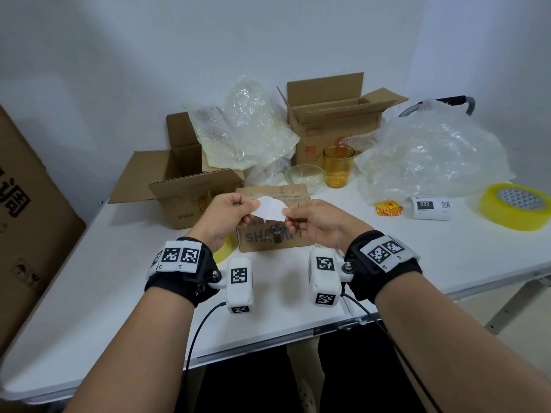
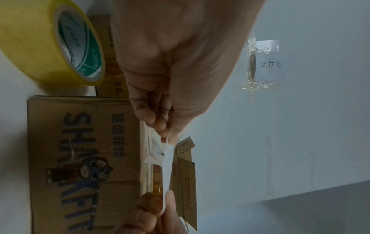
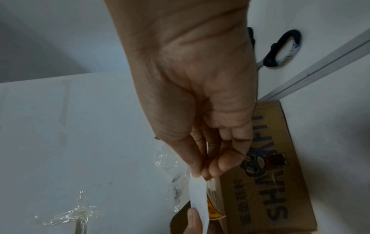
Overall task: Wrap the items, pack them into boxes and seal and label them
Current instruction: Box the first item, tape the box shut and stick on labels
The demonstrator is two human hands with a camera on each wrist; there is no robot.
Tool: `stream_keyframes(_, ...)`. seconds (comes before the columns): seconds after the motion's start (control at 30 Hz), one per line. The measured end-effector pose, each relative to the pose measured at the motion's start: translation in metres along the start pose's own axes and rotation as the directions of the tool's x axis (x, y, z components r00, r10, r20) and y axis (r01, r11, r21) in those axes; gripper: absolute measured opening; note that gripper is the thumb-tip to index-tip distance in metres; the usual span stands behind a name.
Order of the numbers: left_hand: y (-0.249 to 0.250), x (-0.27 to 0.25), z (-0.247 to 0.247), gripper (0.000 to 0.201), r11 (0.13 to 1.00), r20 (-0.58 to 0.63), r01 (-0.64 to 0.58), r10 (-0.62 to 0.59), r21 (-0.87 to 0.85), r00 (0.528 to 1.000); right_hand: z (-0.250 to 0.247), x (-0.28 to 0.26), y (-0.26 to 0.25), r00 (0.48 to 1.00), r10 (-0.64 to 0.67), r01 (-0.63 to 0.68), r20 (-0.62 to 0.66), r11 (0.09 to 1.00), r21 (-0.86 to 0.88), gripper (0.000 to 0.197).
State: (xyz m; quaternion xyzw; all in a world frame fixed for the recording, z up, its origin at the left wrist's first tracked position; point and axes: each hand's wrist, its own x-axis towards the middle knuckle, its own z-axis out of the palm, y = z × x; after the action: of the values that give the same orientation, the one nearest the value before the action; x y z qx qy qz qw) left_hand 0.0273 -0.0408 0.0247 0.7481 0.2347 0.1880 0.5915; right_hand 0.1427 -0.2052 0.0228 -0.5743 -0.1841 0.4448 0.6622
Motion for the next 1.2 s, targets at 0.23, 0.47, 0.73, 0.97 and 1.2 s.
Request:
stream_keyframes(0.23, 0.002, 0.0, 0.001, 0.011, 1.0, -0.059, 0.006, -0.007, -0.009, 0.998, -0.001, -0.002, -0.004, 1.0, -0.009, 0.01, -0.02, 1.0, 0.012, 0.014)
stream_keyframes(0.47, 0.005, -0.001, 0.007, 0.013, 0.998, -0.15, 0.001, -0.011, -0.066, 0.989, -0.002, -0.002, -0.005, 0.998, -0.039, 0.039, -0.041, 0.999, 0.006, 0.014)
stream_keyframes(0.73, 0.003, -0.002, -0.023, 0.015, 0.993, -0.393, -0.016, 0.061, 0.119, 0.918, -0.048, -0.003, -0.004, 0.966, -0.006, 0.056, -0.259, 0.981, 0.187, 0.007)
stream_keyframes(0.97, 0.035, -0.001, 0.021, 0.01, 0.92, -0.143, -0.188, 0.249, 0.345, 0.958, -0.061, 0.004, -0.003, 0.873, -0.115, 0.265, -0.474, 0.928, 0.263, 0.012)
stream_keyframes(1.2, 0.068, 0.039, 0.084, 0.017, 0.784, 0.115, -0.384, 0.378, 0.488, 0.919, -0.112, -0.002, -0.002, 0.673, -0.164, 0.352, -0.721, 0.929, 0.118, 0.017)
